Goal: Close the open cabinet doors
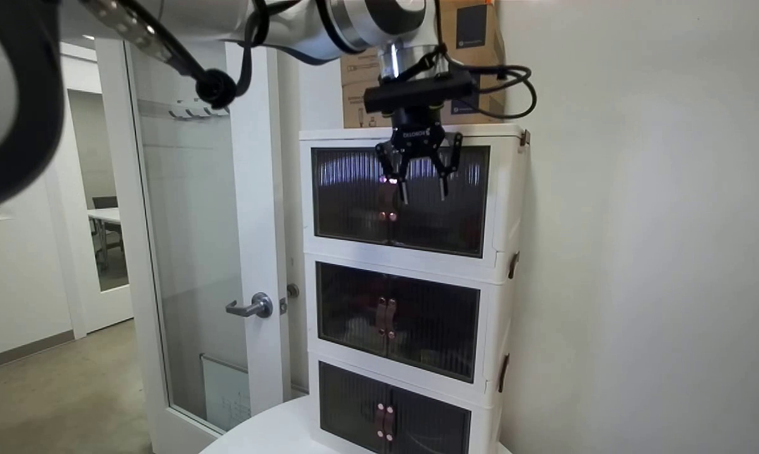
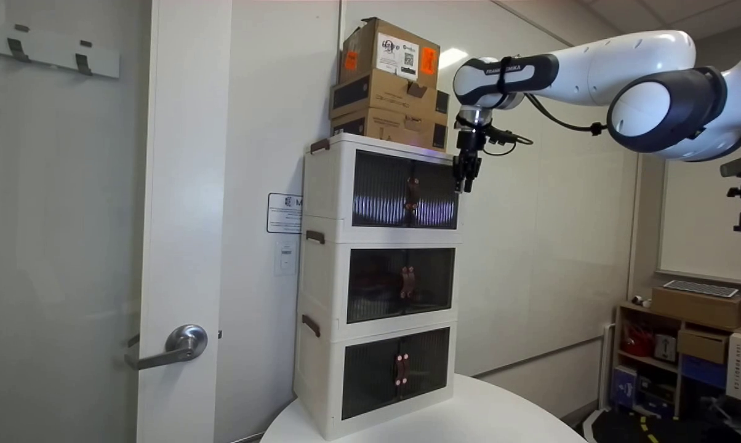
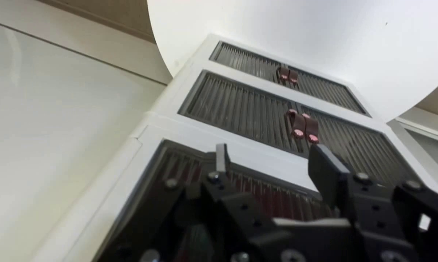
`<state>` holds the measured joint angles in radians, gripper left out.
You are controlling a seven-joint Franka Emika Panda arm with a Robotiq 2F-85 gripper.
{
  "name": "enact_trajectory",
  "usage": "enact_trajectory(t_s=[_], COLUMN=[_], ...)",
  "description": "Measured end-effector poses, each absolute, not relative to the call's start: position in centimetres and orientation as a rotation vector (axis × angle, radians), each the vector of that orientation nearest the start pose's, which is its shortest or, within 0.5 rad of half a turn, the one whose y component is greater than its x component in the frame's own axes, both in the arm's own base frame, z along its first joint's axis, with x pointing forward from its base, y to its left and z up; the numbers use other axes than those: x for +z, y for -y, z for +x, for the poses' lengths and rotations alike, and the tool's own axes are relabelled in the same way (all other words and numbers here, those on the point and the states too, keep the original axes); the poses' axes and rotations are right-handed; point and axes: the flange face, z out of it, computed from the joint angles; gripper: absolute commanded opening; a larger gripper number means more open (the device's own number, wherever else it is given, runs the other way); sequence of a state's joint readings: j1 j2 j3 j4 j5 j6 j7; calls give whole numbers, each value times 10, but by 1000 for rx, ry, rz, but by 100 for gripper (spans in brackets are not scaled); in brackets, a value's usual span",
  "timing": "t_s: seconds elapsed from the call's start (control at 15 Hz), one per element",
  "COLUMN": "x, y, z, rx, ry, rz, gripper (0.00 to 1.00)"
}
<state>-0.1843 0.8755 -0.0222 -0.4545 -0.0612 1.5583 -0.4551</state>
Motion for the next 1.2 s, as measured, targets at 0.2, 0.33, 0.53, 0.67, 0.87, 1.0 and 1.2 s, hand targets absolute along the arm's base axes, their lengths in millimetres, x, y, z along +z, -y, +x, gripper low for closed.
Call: enact_trajectory(t_s=[0.2,0.33,0.53,0.67,0.87,1.0,1.2], x=[590,605,612,611,606,598,598], y=[154,145,117,95,57,27,-8], z=[719,714,718,722,723,716,709], rx=[-212,-221,-275,-304,-264,-131,-55], ry=[367,239,-1,-150,-298,-231,-89], rz=[-3277,-3324,-3366,-3395,-3433,-3426,-3382], gripper=[100,100,100,100,100,100,100])
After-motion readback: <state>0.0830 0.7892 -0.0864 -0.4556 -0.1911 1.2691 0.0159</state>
